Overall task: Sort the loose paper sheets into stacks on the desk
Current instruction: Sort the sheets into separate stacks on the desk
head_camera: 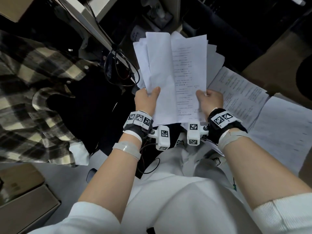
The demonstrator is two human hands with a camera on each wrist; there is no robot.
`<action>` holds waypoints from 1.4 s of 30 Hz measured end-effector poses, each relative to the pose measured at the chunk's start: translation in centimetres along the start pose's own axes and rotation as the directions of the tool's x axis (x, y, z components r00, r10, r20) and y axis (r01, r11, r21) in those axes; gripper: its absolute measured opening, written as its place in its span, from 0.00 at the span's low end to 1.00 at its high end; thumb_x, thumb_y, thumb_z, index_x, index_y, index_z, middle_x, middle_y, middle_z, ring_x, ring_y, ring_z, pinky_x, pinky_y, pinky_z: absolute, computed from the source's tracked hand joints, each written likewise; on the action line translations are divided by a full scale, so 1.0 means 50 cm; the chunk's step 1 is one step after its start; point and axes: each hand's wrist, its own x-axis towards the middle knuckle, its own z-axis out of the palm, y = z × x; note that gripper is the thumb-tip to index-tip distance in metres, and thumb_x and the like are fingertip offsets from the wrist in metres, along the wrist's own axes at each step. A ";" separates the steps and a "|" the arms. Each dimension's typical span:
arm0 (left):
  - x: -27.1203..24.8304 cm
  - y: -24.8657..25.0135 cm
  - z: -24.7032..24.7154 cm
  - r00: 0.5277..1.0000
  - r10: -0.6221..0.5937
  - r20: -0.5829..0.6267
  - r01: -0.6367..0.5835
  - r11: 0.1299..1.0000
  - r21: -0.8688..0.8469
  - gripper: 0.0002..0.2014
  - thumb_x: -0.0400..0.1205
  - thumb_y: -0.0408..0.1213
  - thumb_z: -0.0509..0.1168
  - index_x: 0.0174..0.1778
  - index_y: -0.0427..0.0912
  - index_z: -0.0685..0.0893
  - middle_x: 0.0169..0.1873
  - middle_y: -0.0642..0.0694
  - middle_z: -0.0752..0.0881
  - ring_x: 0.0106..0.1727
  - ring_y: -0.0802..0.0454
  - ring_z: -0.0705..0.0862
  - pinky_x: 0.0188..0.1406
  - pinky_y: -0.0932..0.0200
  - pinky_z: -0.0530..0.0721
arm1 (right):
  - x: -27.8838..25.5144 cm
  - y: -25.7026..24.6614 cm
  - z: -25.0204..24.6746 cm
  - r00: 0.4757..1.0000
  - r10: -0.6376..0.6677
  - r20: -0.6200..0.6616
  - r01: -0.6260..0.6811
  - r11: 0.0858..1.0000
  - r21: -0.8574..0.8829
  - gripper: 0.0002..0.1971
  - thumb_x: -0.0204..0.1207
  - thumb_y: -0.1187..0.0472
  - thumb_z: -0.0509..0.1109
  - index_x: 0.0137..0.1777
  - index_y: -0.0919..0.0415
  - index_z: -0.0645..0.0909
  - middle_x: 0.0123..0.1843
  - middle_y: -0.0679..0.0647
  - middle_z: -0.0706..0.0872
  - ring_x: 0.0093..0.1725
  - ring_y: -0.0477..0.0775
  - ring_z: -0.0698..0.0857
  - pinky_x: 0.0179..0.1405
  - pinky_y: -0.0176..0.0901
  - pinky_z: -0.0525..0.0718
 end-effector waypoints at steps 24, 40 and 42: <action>-0.162 0.074 0.249 0.966 0.061 0.253 -0.106 0.980 0.168 0.20 0.65 0.54 0.83 0.40 0.43 0.88 0.38 0.48 0.92 0.43 0.49 0.91 0.46 0.56 0.89 | -0.053 0.225 -0.249 0.892 0.418 -0.174 -0.393 0.906 0.159 0.26 0.74 0.60 0.69 0.73 0.63 0.74 0.62 0.53 0.84 0.60 0.58 0.85 0.56 0.44 0.82; -0.314 0.051 0.314 0.926 0.090 0.367 -0.149 0.979 0.137 0.12 0.73 0.48 0.76 0.40 0.41 0.89 0.38 0.43 0.91 0.43 0.45 0.90 0.47 0.49 0.90 | -0.112 0.226 -0.405 0.991 0.131 -0.034 -0.122 0.972 0.199 0.12 0.77 0.57 0.73 0.46 0.68 0.88 0.50 0.63 0.91 0.44 0.54 0.87 0.48 0.44 0.83; -0.319 0.047 0.313 0.940 0.069 0.334 -0.127 0.979 0.156 0.15 0.75 0.46 0.77 0.47 0.36 0.89 0.44 0.41 0.92 0.48 0.42 0.90 0.53 0.44 0.89 | -0.107 0.251 -0.410 0.988 0.122 -0.098 -0.108 0.985 0.133 0.13 0.77 0.59 0.71 0.45 0.72 0.86 0.44 0.63 0.91 0.40 0.53 0.84 0.44 0.43 0.80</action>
